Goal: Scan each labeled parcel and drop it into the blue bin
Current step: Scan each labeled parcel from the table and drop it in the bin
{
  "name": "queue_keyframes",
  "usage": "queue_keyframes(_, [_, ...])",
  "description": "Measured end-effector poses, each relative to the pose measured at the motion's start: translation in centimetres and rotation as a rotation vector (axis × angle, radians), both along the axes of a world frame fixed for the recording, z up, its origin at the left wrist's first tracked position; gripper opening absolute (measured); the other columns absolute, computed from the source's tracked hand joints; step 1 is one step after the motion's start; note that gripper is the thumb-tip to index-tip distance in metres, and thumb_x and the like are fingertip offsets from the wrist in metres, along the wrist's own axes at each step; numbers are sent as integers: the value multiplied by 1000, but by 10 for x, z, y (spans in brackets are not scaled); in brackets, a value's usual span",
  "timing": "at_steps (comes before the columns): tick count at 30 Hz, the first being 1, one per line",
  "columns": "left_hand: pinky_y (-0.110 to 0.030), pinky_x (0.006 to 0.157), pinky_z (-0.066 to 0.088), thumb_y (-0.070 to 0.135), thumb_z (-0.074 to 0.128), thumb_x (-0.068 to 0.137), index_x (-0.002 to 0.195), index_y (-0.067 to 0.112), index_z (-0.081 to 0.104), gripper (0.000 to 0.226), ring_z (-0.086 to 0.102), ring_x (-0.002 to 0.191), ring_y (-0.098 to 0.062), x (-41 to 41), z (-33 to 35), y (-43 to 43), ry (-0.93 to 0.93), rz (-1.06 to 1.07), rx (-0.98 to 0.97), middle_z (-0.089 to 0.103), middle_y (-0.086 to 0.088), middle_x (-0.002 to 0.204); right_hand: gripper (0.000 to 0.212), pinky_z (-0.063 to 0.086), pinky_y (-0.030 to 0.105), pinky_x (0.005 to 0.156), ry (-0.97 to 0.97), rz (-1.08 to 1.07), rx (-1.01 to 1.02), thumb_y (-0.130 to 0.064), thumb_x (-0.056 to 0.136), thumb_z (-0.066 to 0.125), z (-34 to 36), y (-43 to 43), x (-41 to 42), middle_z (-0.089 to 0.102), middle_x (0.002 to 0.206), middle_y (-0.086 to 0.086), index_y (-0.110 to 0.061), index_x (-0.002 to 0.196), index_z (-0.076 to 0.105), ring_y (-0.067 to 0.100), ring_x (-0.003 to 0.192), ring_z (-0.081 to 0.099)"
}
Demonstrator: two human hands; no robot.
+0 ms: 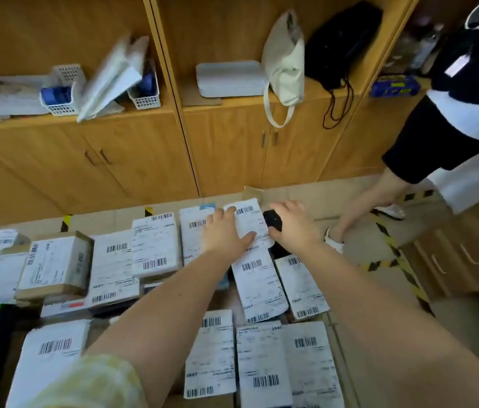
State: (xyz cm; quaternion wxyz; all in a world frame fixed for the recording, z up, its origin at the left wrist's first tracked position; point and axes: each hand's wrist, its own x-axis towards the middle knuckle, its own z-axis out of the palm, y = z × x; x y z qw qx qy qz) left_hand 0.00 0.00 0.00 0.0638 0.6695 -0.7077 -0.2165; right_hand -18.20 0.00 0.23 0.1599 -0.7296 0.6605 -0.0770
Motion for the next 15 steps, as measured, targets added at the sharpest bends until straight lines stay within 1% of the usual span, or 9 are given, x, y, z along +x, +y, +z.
queue_keyframes(3, [-44, 112, 33, 59, 67, 84, 156, 22, 17, 95, 17, 146, -33, -20, -14, -3, 80, 81, 87, 13, -11, 162, 48, 43, 40, 98, 20, -58, 39, -31, 90, 63, -20, -9, -12, 54, 134, 2, -24, 136, 51, 26, 127, 41])
queue_keyframes(5, [-46, 113, 32, 66, 67, 80, 157, 26, 8, 105, 9, 149, -34, -34, -19, -3, 65, 135, 136, 0, -11, 164, 47, 44, 39, 96, -6, -102, 74, -30, 89, 64, -33, -13, -18, 54, 133, 1, -24, 134, 53, 26, 125, 42])
queue_keyframes(6, [-46, 111, 34, 69, 66, 79, 157, 27, 6, 107, 9, 148, -34, -41, -22, -3, 51, 163, 145, -2, -11, 164, 48, 43, 38, 96, -24, -117, 88, -29, 89, 65, -39, -15, -20, 54, 134, 2, -23, 135, 53, 26, 125, 43])
queue_keyframes(8, [-47, 107, 37, 74, 65, 76, 155, 26, 8, 109, 14, 146, -34, -49, -28, -5, 12, 203, 141, -1, -12, 163, 52, 41, 37, 96, -35, -142, 112, -30, 89, 67, -48, -20, -24, 52, 137, 3, -22, 138, 51, 27, 124, 44])
queue_keyframes(10, [-47, 105, 38, 76, 65, 73, 154, 25, 10, 110, 19, 142, -35, -54, -34, -10, -29, 193, 123, 1, -11, 162, 57, 42, 37, 96, -36, -175, 167, -31, 87, 69, -56, -24, -26, 50, 139, 5, -21, 139, 48, 28, 124, 44])
queue_keyframes(13, [-47, 108, 36, 68, 70, 73, 152, 27, 14, 106, 22, 140, -37, -57, -45, -18, -10, 131, 89, 5, -11, 160, 70, 46, 43, 94, -11, -227, 266, -36, 83, 74, -70, -31, -27, 46, 136, 8, -19, 142, 41, 31, 124, 43])
queue_keyframes(15, [-48, 111, 34, 64, 73, 72, 152, 28, 14, 105, 18, 143, -35, -54, -48, -22, 39, 132, 89, 3, -8, 162, 80, 47, 45, 94, -25, -284, 333, -42, 80, 77, -78, -36, -27, 42, 134, 9, -18, 143, 35, 33, 124, 42])
